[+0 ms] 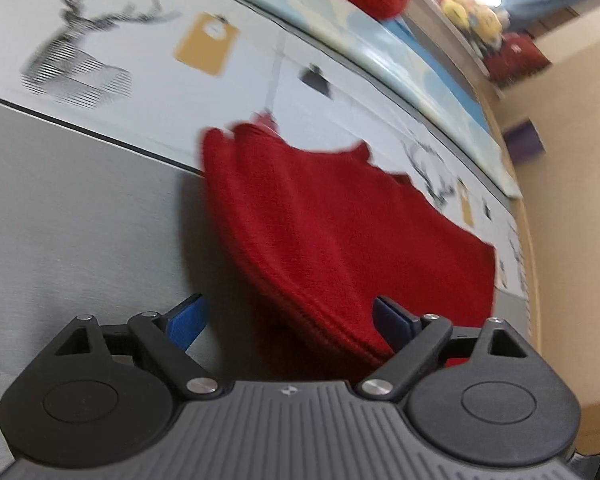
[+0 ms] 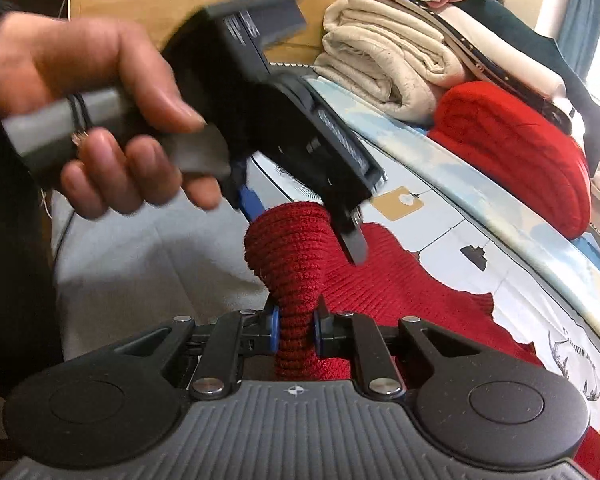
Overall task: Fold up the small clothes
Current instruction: 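Grasp the sweater hem end with the right gripper while the left gripper pinches beside it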
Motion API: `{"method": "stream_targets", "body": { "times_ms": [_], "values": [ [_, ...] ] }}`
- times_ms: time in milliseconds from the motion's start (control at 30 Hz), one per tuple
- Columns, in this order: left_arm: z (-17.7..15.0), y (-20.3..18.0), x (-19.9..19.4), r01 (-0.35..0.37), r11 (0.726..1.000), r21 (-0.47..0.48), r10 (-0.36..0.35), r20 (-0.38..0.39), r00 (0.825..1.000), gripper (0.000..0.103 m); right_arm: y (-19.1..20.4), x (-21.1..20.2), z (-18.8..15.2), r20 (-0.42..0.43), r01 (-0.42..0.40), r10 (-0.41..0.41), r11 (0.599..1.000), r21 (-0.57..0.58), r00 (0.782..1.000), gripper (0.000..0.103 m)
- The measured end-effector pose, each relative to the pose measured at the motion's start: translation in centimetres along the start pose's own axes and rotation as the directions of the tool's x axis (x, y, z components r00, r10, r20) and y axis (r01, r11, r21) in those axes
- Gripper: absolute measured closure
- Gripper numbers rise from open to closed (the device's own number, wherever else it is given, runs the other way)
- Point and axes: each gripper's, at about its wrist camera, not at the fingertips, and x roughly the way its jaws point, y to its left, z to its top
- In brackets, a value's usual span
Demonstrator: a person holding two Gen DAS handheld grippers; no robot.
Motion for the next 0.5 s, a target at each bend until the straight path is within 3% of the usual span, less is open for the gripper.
{"method": "stream_targets", "body": {
  "times_ms": [133,233,333,400,500],
  "values": [
    [-0.1,-0.7,2.5,0.020,1.000,0.015,-0.019,-0.068,0.997,0.011,0.1,-0.8,-0.5,0.010,-0.017,0.017,1.000,-0.007,1.000,0.088],
    [-0.1,-0.9,4.0,0.020,1.000,0.009,-0.019,-0.102,0.995,0.018,0.2,-1.0,-0.6,0.009,-0.029,0.029,0.999,-0.014,1.000,0.088],
    [0.2,-0.8,4.9,-0.012,1.000,0.013,0.014,-0.106,0.994,0.034,0.2,-0.9,-0.4,0.009,-0.036,0.036,0.999,-0.013,0.999,0.088],
    [0.4,-0.7,5.0,-0.002,1.000,0.011,0.003,-0.099,0.995,0.057,0.2,-0.7,-0.2,0.007,-0.039,0.039,0.999,-0.008,0.999,0.088],
    [0.8,-0.2,3.8,0.004,1.000,0.016,-0.003,-0.071,0.997,0.070,0.3,-0.2,0.4,0.018,-0.055,0.055,0.998,0.006,0.998,0.088]
  ]
}}
